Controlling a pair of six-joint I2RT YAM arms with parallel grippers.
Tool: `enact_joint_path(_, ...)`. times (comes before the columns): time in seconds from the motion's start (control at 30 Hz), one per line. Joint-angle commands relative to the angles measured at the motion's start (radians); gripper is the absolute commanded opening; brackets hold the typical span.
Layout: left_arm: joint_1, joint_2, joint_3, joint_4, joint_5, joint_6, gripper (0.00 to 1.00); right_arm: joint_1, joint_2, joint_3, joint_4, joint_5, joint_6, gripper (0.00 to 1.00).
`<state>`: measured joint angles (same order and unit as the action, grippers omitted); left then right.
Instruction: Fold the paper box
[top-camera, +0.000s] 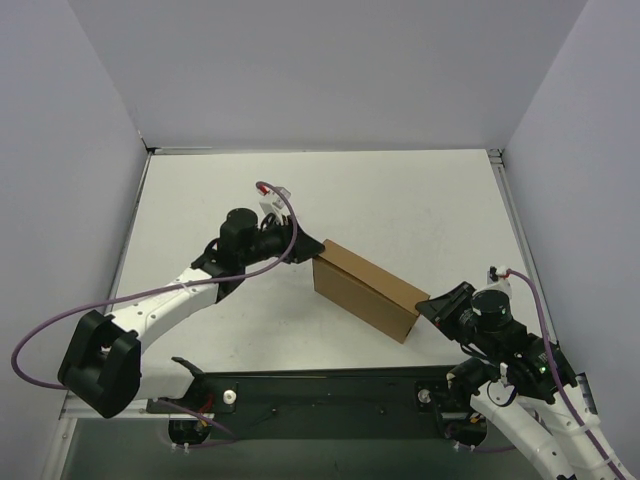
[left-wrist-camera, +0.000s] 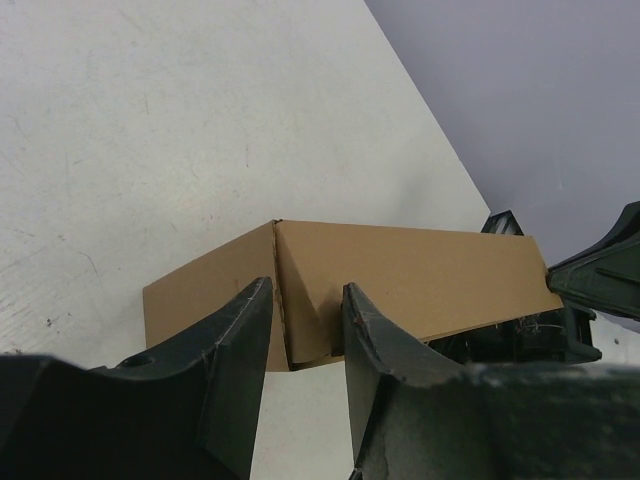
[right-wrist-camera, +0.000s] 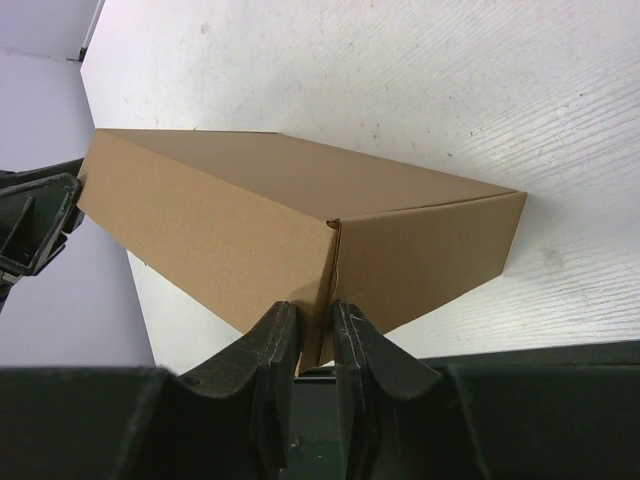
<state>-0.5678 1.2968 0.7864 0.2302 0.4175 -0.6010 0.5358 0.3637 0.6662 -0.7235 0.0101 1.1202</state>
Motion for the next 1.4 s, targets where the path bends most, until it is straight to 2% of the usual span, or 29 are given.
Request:
enact_joint_path(0.0, 0.008, 0.019, -0.076, -0.092, -0.049, 0.055, 0.42, -0.003, 0.047, -0.077, -0.28, 0.062, -0.072, 0.2)
enact_joint_path(0.3, -0.023, 0.009, -0.125, -0.15, -0.14, 0.147, 0.42, -0.003, 0.047, -0.088, -0.28, 0.065, -0.077, 0.19)
enact_joint_path(0.57, -0.15, 0.016, -0.087, -0.328, -0.437, 0.265, 0.42, -0.003, 0.047, -0.088, -0.281, 0.067, -0.083, 0.19)
enact_joint_path(0.63, -0.158, 0.027, -0.087, -0.342, -0.45, 0.256, 0.42, -0.003, 0.049, -0.088, -0.281, 0.067, -0.083, 0.19)
enact_joint_path(1.17, -0.115, 0.015, -0.311, -0.094, -0.212, 0.121, 0.31, -0.003, 0.052, -0.089, -0.281, 0.074, -0.094, 0.19)
enact_joint_path(1.37, -0.104, 0.029, -0.387, 0.023, -0.108, 0.066, 0.24, -0.002, 0.058, -0.091, -0.28, 0.076, -0.097, 0.19)
